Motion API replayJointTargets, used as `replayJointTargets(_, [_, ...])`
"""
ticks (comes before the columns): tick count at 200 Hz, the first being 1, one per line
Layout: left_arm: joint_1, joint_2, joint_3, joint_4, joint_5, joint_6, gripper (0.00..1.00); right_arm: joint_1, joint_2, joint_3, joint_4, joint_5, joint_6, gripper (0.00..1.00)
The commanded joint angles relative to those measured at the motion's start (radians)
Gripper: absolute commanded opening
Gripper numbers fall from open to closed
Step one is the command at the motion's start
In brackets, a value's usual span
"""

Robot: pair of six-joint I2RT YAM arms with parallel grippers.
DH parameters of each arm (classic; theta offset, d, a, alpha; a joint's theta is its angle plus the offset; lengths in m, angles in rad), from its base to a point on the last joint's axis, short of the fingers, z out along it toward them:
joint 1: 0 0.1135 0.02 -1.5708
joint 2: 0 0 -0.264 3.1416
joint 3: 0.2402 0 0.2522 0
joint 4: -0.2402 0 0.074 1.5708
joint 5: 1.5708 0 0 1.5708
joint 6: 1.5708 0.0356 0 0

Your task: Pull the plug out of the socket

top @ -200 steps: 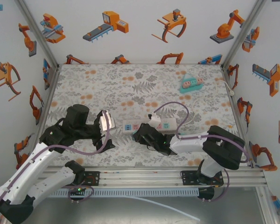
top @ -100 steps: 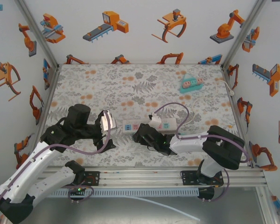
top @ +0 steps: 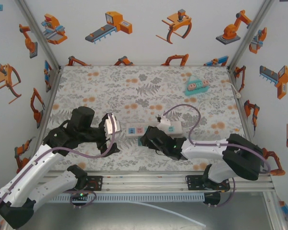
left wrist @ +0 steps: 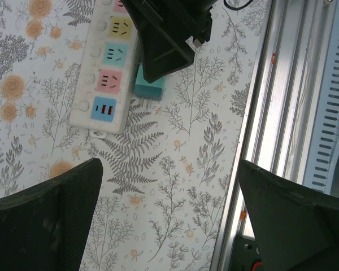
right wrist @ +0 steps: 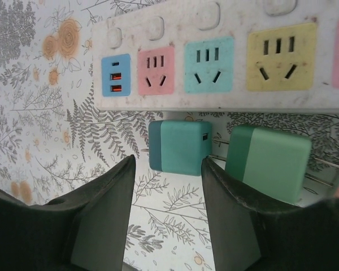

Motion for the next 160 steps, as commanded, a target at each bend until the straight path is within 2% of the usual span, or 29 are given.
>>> replayJointTargets(1, [-0.007, 0.004, -0.003, 0.019, 0.012, -0.006, 0.97, 0.005, -0.083, 0.0, -0.09, 0.091, -0.079, 0.49])
replayJointTargets(18, [-0.007, 0.004, -0.011, 0.048, 0.007, -0.025, 0.97, -0.028, -0.138, 0.043, -0.188, 0.156, -0.196, 0.5])
replayJointTargets(35, [-0.01, 0.003, -0.02, 0.084, 0.008, -0.045, 0.97, -0.117, -0.171, 0.11, -0.285, 0.15, -0.348, 0.5])
replayJointTargets(67, [-0.014, -0.006, -0.03, 0.156, 0.002, -0.086, 0.97, -0.411, -0.172, 0.238, -0.361, 0.001, -0.523, 0.53])
replayJointTargets(78, [-0.016, -0.01, -0.04, 0.192, 0.002, -0.112, 0.97, -0.516, -0.146, 0.293, -0.372, -0.027, -0.557, 0.58])
replayJointTargets(101, [-0.022, -0.021, -0.075, 0.303, -0.008, -0.205, 0.97, -0.712, -0.022, 0.459, -0.429, -0.1, -0.62, 0.64])
replayJointTargets(130, [-0.026, -0.018, -0.119, 0.44, -0.051, -0.345, 0.97, -0.969, 0.188, 0.685, -0.482, -0.275, -0.571, 0.65])
replayJointTargets(160, [-0.034, 0.005, -0.121, 0.476, -0.072, -0.393, 0.97, -1.141, 0.424, 0.936, -0.541, -0.374, -0.541, 0.67])
